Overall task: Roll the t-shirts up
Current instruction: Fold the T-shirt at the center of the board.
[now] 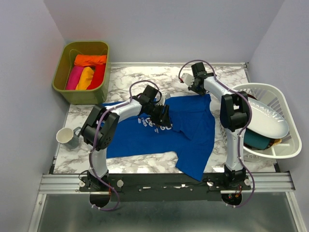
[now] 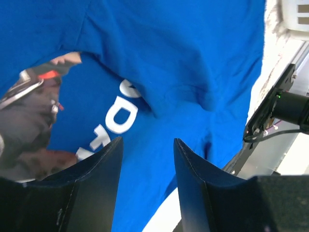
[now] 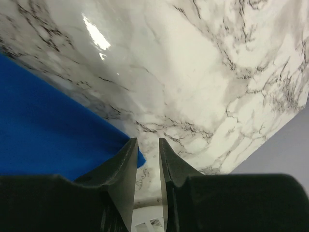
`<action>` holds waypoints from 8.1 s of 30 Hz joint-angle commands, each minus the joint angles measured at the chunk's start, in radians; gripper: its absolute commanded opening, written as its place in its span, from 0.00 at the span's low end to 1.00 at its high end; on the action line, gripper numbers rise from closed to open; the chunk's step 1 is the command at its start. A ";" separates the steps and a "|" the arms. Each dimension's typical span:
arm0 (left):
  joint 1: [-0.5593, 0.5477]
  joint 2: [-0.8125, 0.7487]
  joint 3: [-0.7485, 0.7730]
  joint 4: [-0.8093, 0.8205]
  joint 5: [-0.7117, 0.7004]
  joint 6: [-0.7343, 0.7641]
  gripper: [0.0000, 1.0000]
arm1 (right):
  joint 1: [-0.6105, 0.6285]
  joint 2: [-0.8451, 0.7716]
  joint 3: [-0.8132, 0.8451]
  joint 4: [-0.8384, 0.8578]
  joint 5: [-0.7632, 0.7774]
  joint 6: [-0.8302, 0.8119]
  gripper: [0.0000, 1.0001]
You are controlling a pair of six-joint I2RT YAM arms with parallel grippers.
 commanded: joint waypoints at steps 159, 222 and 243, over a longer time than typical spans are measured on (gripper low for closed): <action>0.457 -0.163 -0.398 0.151 -1.115 1.129 0.30 | 0.012 0.190 0.193 -0.110 0.033 -0.080 0.26; 0.496 -0.852 -0.441 -0.337 -0.527 0.968 0.60 | 0.595 -1.276 -1.234 -0.426 -0.794 -0.789 0.46; 0.511 -0.812 -0.422 -0.321 -0.507 0.943 0.60 | 0.627 -1.183 -1.280 -0.325 -0.646 -0.730 0.40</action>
